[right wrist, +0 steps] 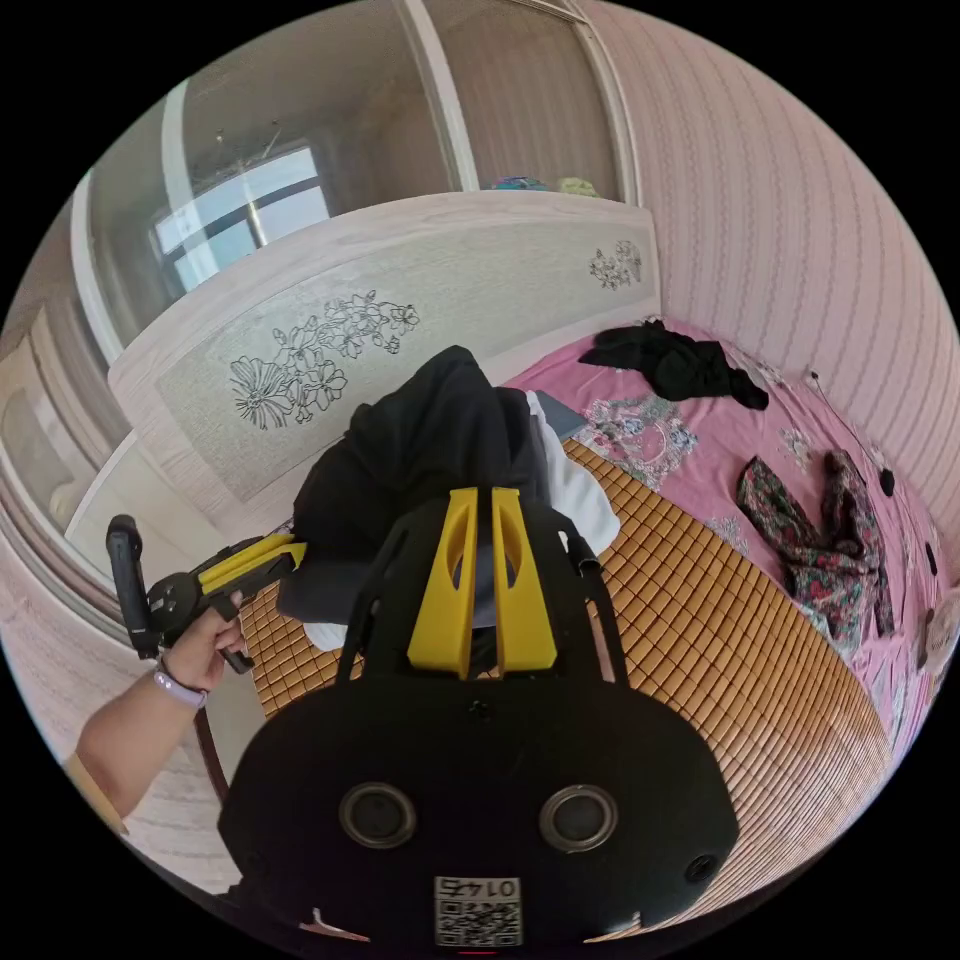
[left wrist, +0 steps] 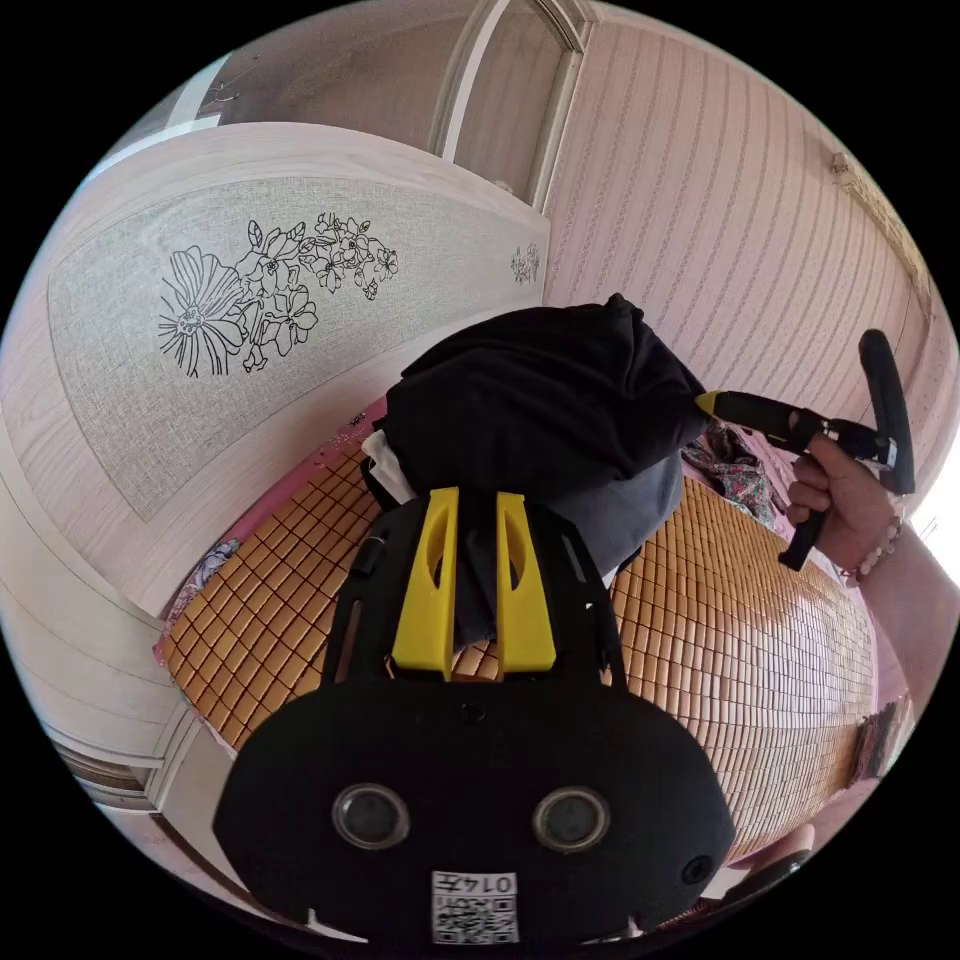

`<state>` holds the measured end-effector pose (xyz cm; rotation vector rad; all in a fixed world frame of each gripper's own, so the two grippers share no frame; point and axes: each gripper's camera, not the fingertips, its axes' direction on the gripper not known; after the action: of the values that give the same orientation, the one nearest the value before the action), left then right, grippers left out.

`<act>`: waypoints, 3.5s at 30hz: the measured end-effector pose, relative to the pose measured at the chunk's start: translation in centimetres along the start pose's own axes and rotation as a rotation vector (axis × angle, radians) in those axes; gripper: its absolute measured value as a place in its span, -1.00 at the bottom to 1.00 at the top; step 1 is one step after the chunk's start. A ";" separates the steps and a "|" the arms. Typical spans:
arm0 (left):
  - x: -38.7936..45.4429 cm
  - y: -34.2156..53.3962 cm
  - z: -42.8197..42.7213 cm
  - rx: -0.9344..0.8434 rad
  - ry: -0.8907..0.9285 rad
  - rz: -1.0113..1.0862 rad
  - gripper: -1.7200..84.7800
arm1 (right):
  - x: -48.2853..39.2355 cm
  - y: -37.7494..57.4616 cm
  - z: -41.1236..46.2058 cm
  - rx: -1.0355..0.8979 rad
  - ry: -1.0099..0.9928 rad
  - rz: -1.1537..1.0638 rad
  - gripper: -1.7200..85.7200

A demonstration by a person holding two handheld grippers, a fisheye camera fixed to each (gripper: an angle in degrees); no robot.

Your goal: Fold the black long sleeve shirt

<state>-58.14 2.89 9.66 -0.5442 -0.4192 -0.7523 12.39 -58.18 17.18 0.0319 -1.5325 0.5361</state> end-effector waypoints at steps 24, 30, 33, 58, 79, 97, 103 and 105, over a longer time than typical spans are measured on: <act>28.3 35.4 -6.5 -0.389 0.918 -0.036 -0.97 | 14.4 45.3 -20.7 -0.275 0.056 0.391 -0.84; 26.7 32.4 -7.1 -0.257 0.622 0.202 -0.83 | 7.8 44.1 -19.2 -0.166 -0.098 0.174 -0.80; 27.1 30.4 -6.4 -0.213 0.526 0.314 -0.76 | 4.9 41.6 -16.3 -0.181 -0.087 0.037 -0.79; 39.2 30.6 2.5 -0.440 0.388 0.445 -0.97 | 14.5 54.5 -31.0 -0.157 0.258 0.468 -0.85; 45.7 28.5 -0.3 -0.551 0.288 0.504 -0.86 | 18.4 60.4 -35.2 -0.081 -0.010 0.681 -0.86; 42.8 12.1 -35.7 0.174 0.586 0.469 -0.98 | 13.6 59.1 -66.3 0.659 -0.339 0.461 -0.94; 40.0 7.9 -54.6 0.573 0.649 0.447 -0.98 | 7.2 56.2 -78.1 0.833 -0.252 0.243 -0.95; 39.8 7.8 -59.7 0.673 0.631 0.456 -0.98 | 5.4 55.9 -81.1 0.892 -0.274 0.204 -0.95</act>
<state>-16.44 -49.08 -18.14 0.2397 0.0600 -0.2754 68.49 21.19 0.01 0.6610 -1.4499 1.3900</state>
